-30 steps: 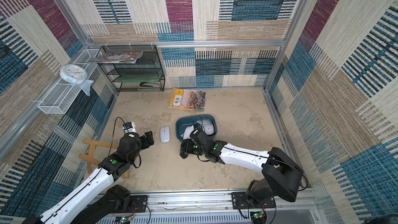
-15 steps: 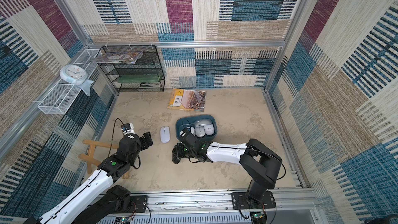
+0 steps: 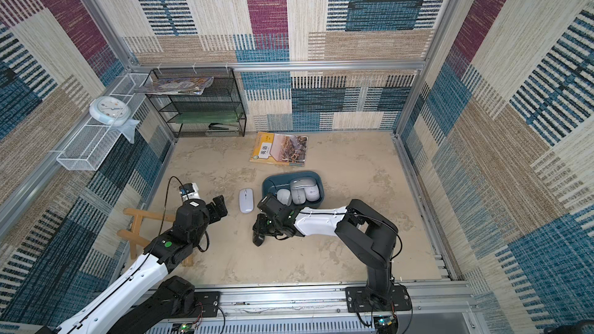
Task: Take out the mouse from the storage box
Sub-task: Place the mouse at the center of the board.
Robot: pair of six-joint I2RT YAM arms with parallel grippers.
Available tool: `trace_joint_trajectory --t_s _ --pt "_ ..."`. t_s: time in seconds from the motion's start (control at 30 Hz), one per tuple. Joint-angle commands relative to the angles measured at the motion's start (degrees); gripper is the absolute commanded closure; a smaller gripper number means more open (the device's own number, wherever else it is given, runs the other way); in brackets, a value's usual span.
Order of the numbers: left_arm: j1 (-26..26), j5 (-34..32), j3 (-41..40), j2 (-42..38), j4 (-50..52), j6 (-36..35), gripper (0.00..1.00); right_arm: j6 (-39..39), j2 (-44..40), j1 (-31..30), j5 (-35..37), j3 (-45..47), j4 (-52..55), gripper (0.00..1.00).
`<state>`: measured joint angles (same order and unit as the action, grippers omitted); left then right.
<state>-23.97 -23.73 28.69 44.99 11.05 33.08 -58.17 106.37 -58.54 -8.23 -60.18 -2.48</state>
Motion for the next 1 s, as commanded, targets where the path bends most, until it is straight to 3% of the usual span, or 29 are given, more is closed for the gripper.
trace_joint_trajectory --t_s 0.0,0.13,0.23,0.33,0.67,0.83,0.97 --pt "0.1 0.2 0.6 -0.3 0.6 0.1 0.07 -0.4 1.1 0.0 -2.4 -0.9 0.1 0.75" --pt "0.1 0.0 0.4 -0.4 0.5 0.1 0.07 0.1 1.2 -0.1 -1.3 -1.9 1.5 0.65" --pt "0.1 0.3 0.3 -0.4 0.3 0.0 0.07 -0.7 -0.2 0.1 0.1 -0.3 1.2 0.49" --pt "0.1 0.2 0.1 -0.1 -0.3 -0.1 0.07 -0.5 -2.0 0.1 2.3 0.3 2.0 0.4" --pt "0.1 3.2 0.5 1.8 -1.7 -1.2 0.07 1.9 -6.9 -0.1 8.3 0.7 5.2 0.34" --pt "0.1 4.8 1.9 3.5 -0.2 -0.7 0.06 7.3 -13.6 -0.2 17.4 -1.6 11.3 0.31" --pt "0.1 10.1 4.4 6.0 1.1 1.8 0.06 9.8 -18.1 0.1 29.6 -3.2 18.3 0.27"
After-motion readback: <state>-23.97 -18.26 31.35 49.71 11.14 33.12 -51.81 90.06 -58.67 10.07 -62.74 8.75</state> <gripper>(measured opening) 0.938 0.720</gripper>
